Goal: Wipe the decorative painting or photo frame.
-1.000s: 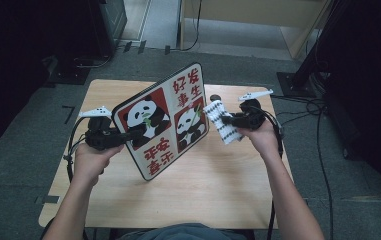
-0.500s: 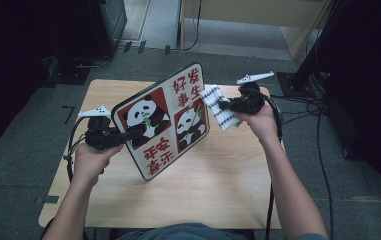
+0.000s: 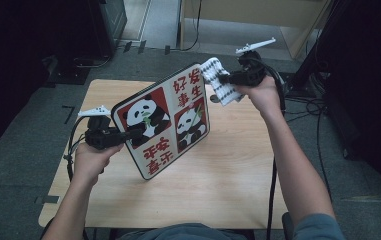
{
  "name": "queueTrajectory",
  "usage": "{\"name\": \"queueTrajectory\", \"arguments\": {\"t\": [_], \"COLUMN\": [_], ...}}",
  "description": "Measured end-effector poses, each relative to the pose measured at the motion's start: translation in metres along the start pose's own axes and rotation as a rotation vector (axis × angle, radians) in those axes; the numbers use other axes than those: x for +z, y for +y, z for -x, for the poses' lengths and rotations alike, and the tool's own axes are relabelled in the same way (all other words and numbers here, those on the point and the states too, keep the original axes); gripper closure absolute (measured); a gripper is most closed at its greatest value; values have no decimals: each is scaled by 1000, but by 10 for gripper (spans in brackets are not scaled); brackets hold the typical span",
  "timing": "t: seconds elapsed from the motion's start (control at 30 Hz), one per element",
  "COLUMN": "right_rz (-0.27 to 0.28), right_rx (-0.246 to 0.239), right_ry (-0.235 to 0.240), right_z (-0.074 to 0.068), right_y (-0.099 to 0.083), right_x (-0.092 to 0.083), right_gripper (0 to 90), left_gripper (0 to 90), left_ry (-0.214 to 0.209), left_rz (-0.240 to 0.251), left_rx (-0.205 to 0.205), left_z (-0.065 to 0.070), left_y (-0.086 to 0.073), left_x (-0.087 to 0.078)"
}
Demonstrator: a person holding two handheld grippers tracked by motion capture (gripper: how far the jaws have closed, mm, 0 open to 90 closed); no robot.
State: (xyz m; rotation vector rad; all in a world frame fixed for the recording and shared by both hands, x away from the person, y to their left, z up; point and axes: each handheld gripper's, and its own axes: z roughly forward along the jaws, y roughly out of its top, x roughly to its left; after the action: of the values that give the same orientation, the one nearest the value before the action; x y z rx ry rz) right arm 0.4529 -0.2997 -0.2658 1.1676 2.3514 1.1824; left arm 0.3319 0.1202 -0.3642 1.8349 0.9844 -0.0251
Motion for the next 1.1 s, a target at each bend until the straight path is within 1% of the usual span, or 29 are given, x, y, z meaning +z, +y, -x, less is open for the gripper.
{"name": "queueTrajectory", "arguments": {"t": [0.13,0.27,0.33,0.43,0.53,0.63,0.7,0.8,1.07,1.1], "right_rz": [16,42,52,58,46,32,32,29,15,13], "right_rx": [-18,-18,-19,-34,-39,-39,-36,-32,-40,-34], "right_ry": [-6,9,26,41,57,70,79,88,89,92], "right_z": [-5,-10,-14,-22,-26,-29,-29,-30,-29,-30], "right_y": [21,40,47,53,54,49,45,41,33,33], "right_x": [-6,-8,-6,1,12,21,25,26,25,25], "right_gripper": [767,767,767,767,767,767,767,769,771,771], "left_gripper": [769,769,768,769,769,768,769,768,769,768], "left_ry": [0,-2,-3,-5,-7,-9,-10,-12,-13,-13], "left_rz": [-3,-4,-4,-4,-3,-3,-6,-4,-3,-3], "left_rx": [1,2,2,2,3,1,0,-2,-1,-2], "left_z": [0,-1,-1,-1,-2,-2,-3,-4,-4,-4], "left_y": [1,1,1,1,1,1,1,1,1,1], "left_x": [0,0,0,0,0,0,0,-1,-1,-1]}}
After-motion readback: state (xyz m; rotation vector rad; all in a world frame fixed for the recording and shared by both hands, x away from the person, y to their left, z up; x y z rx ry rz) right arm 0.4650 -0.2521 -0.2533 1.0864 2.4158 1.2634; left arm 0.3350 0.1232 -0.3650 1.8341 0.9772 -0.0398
